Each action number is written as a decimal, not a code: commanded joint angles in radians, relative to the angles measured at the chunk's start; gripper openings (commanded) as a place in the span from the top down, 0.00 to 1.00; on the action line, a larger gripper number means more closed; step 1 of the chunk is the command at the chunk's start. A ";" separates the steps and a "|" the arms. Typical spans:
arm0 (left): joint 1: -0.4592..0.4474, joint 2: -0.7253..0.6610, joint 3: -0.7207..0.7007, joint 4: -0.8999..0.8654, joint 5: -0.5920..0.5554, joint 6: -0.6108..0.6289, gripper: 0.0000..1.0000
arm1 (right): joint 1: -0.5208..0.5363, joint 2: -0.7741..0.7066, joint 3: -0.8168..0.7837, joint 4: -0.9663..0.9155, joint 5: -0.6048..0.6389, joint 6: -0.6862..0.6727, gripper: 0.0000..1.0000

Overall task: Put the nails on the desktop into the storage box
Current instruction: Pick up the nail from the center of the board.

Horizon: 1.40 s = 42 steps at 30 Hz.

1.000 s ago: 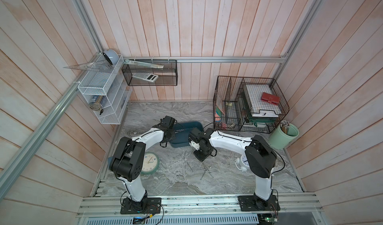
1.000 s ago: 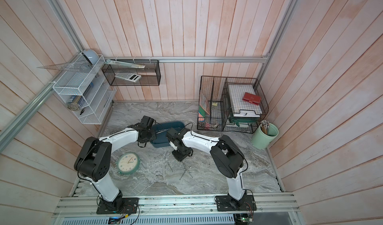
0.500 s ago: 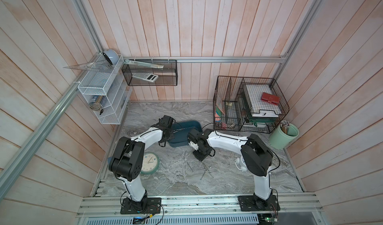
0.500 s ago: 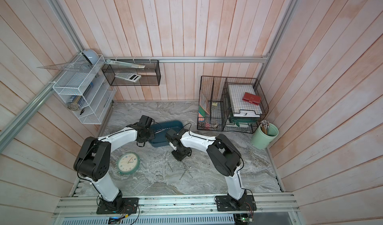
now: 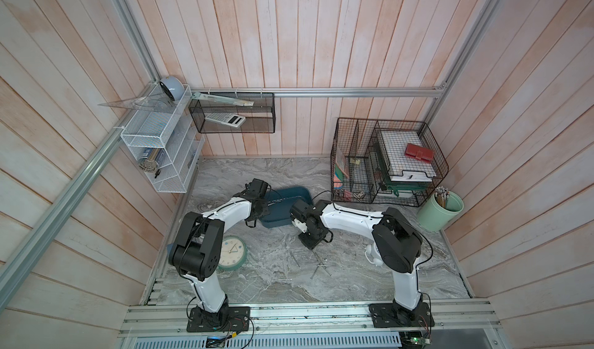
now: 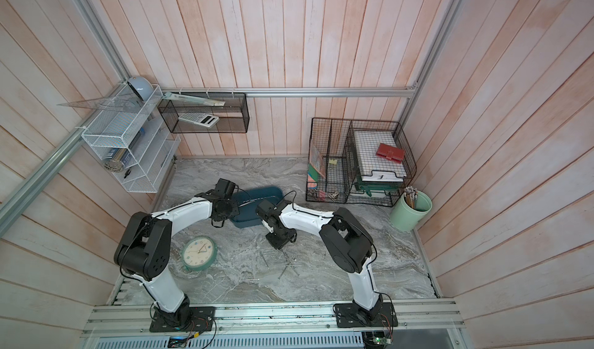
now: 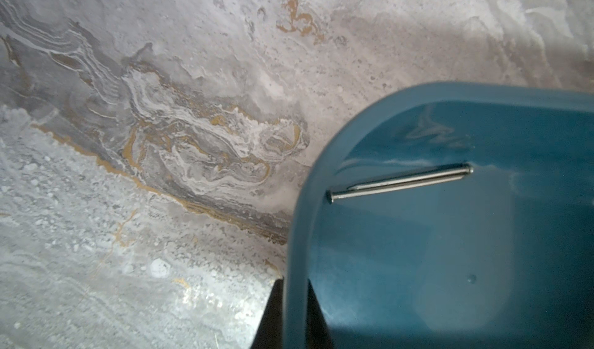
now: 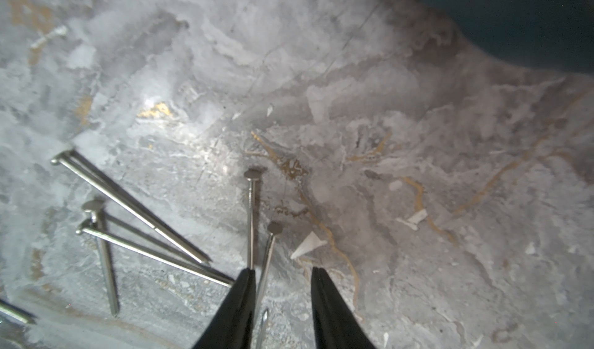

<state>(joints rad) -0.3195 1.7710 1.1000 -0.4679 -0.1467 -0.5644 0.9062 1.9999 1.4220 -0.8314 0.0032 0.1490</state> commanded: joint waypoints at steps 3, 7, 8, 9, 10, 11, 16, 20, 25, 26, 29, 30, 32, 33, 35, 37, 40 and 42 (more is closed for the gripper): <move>0.018 0.027 0.003 -0.041 -0.030 0.024 1.00 | -0.015 0.020 -0.019 0.014 0.026 0.000 0.66; 0.023 0.036 0.010 -0.044 -0.036 0.028 1.00 | -0.015 -0.013 -0.040 0.034 0.013 0.004 0.66; 0.023 0.039 0.013 -0.044 -0.038 0.029 1.00 | -0.015 -0.016 -0.041 0.037 0.011 0.004 0.66; 0.023 0.044 0.020 -0.044 -0.040 0.028 1.00 | -0.016 -0.016 -0.042 0.037 0.007 0.003 0.66; 0.026 0.050 0.024 -0.046 -0.042 0.028 1.00 | -0.017 -0.012 -0.040 0.036 0.003 0.001 0.66; 0.027 0.058 0.033 -0.048 -0.043 0.029 1.00 | -0.015 -0.009 -0.040 0.035 0.003 0.001 0.66; 0.040 0.089 0.074 -0.067 -0.056 0.035 1.00 | -0.013 -0.003 -0.055 0.043 -0.004 0.009 0.66; 0.054 0.101 0.098 -0.075 -0.059 0.042 1.00 | -0.007 -0.013 -0.064 0.037 0.003 0.017 0.66; 0.058 0.104 0.110 -0.074 -0.056 0.044 1.00 | 0.001 -0.009 -0.056 0.001 0.050 0.024 0.66; 0.057 0.102 0.107 -0.072 -0.056 0.044 1.00 | 0.002 -0.010 -0.058 -0.002 0.061 0.027 0.66; 0.059 0.099 0.102 -0.071 -0.056 0.047 1.00 | 0.001 -0.012 -0.060 -0.014 0.095 0.035 0.67; 0.059 0.096 0.100 -0.070 -0.053 0.047 1.00 | 0.002 -0.011 -0.058 -0.018 0.101 0.034 0.67; 0.061 0.094 0.098 -0.067 -0.051 0.049 1.00 | 0.002 -0.010 -0.051 -0.021 0.098 0.032 0.67; 0.060 0.094 0.098 -0.067 -0.049 0.049 1.00 | 0.002 -0.014 -0.046 -0.023 0.100 0.034 0.67; 0.061 0.091 0.096 -0.067 -0.051 0.050 1.00 | 0.003 -0.032 -0.041 -0.021 0.096 0.035 0.67; 0.061 0.088 0.095 -0.063 -0.050 0.051 1.00 | 0.004 -0.056 -0.041 -0.012 0.076 0.031 0.66; 0.061 0.088 0.091 -0.058 -0.047 0.049 1.00 | 0.008 -0.069 -0.037 -0.009 0.058 0.027 0.66; 0.061 0.087 0.089 -0.055 -0.043 0.047 1.00 | 0.009 -0.064 -0.037 -0.007 0.047 0.027 0.66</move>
<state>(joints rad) -0.2684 1.8496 1.1988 -0.4854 -0.1619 -0.5411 0.9073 1.9591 1.3808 -0.8154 0.0616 0.1722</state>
